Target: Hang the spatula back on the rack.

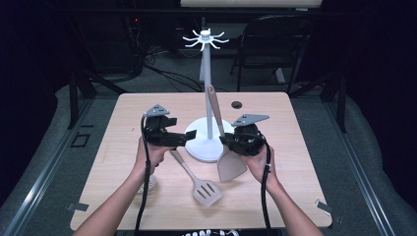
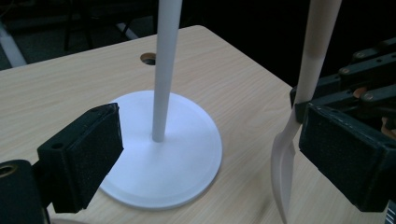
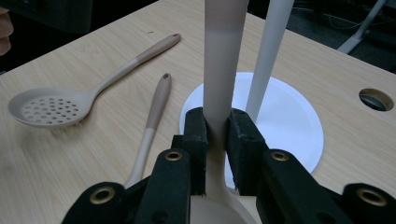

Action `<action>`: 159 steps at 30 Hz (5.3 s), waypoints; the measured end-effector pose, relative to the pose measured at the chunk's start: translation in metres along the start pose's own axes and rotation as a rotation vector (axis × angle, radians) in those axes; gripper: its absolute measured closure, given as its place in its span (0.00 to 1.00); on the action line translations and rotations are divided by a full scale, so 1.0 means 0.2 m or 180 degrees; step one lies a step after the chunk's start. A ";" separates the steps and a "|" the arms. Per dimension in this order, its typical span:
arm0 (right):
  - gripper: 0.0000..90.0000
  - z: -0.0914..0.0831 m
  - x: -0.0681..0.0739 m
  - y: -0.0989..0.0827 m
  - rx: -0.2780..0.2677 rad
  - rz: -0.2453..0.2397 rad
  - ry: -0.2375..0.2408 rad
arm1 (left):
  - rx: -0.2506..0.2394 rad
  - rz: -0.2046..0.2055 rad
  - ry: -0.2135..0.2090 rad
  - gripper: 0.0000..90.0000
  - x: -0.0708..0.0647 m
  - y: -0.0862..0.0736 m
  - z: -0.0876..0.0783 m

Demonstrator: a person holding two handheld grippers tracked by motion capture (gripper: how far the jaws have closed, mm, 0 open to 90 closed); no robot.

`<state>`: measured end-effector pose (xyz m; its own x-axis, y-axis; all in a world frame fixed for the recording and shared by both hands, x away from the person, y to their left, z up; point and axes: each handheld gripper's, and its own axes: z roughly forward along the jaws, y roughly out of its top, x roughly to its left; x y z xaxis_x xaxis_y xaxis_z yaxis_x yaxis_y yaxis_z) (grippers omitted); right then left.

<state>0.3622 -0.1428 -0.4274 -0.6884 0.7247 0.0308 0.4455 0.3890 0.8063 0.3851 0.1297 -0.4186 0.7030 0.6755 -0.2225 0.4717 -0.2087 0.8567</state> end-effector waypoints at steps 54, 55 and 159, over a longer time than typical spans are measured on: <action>0.87 -0.01 0.05 0.00 -0.0215 -0.0047 0.0026 | -0.0341 0.0112 -0.0804 0.86 -0.21 0.08 0.22; 0.86 -0.01 0.05 -0.01 -0.0245 -0.0040 0.0042 | -0.0341 0.0133 -0.0810 0.86 -0.22 0.08 0.22; 0.02 -0.07 -0.21 -0.23 0.0192 0.0118 -0.0137 | -0.0347 0.0707 -0.0867 0.86 0.05 0.40 0.03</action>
<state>0.3628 -0.1984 -0.4579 -0.6461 0.7625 0.0337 0.5049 0.3939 0.7681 0.4319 0.1154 -0.3547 0.9047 0.4062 -0.1286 0.2425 -0.2426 0.9393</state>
